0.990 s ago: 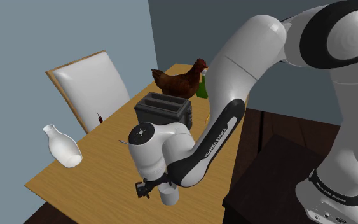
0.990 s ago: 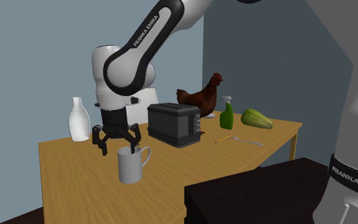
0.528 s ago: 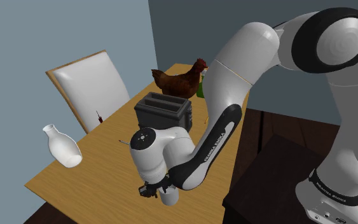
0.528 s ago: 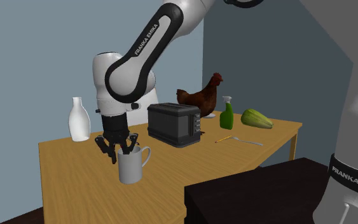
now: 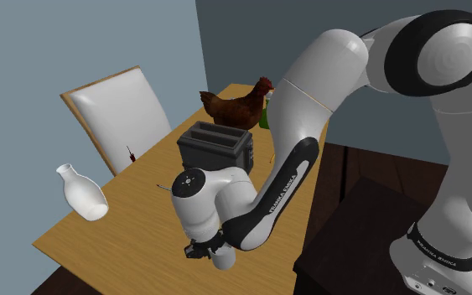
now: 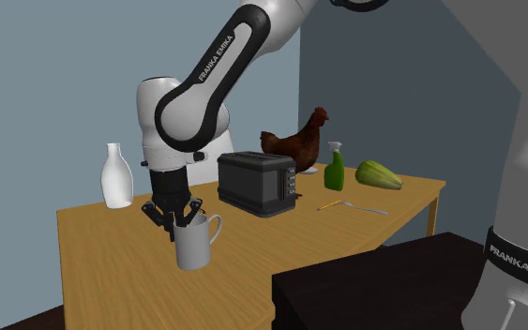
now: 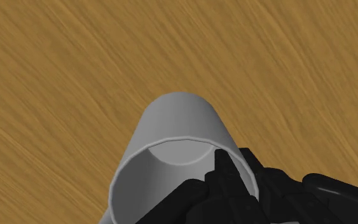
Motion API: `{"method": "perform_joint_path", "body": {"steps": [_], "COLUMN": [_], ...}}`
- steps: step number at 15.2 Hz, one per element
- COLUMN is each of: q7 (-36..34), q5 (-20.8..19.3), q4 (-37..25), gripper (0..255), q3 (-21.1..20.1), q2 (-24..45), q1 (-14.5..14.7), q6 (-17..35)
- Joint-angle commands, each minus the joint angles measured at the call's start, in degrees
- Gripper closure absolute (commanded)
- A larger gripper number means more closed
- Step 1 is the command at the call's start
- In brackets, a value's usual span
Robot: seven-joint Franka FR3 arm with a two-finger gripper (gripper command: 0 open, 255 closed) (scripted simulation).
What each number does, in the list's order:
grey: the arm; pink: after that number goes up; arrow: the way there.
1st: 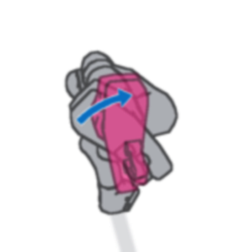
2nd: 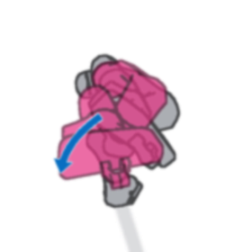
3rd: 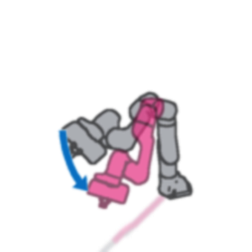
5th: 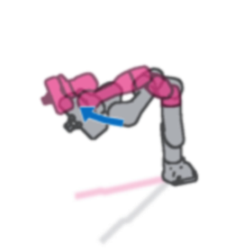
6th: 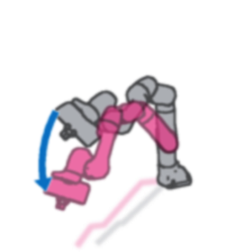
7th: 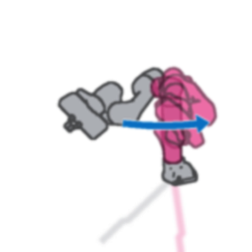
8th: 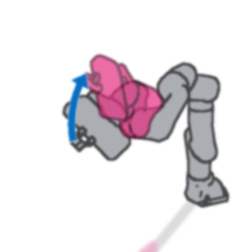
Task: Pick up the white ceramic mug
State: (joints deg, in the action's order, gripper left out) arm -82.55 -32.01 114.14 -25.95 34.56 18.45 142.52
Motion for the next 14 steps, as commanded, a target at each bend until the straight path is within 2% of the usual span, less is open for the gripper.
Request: {"method": "perform_joint_path", "body": {"steps": [1,14], "q7": [0.3,4.6], "q5": [0.4,6.4], "q4": [0.1,0.9], "gripper": [255,255], "q3": [-0.3,-4.8], "q2": [-0.6,-8.4], "q1": [-0.3,-3.6], "q6": [-0.5,-6.7]}}
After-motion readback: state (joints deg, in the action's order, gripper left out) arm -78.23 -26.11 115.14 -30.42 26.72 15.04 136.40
